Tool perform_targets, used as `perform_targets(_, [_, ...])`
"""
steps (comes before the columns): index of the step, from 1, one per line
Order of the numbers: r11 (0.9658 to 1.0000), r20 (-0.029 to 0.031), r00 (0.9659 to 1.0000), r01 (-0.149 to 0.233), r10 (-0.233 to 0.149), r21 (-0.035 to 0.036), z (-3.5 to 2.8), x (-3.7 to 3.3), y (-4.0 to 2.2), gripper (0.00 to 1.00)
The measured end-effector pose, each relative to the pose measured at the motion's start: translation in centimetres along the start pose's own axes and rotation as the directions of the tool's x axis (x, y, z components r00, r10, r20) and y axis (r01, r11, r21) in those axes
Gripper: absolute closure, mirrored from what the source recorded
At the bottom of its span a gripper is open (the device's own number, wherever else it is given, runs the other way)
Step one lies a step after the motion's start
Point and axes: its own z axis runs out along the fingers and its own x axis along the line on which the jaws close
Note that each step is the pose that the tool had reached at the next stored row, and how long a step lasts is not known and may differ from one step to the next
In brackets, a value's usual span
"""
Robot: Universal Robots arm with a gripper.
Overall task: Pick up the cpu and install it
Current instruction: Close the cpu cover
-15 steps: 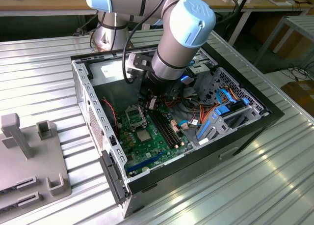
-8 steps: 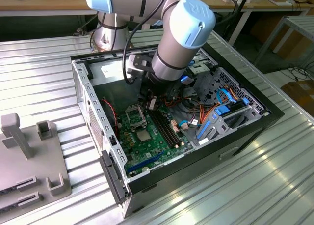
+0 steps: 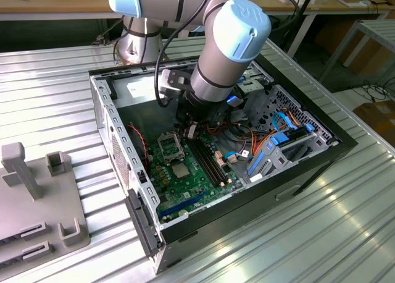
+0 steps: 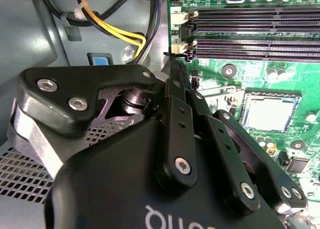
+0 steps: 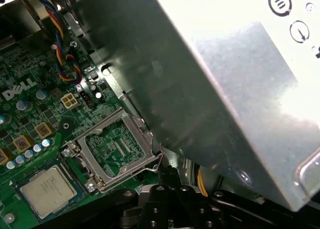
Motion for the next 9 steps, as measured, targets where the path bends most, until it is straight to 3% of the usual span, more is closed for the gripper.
perform_targets(9, [1.0000, 0.0032, 1.0000, 0.005, -0.005, -0.0031, 0.02, 0.06, 0.11, 0.89])
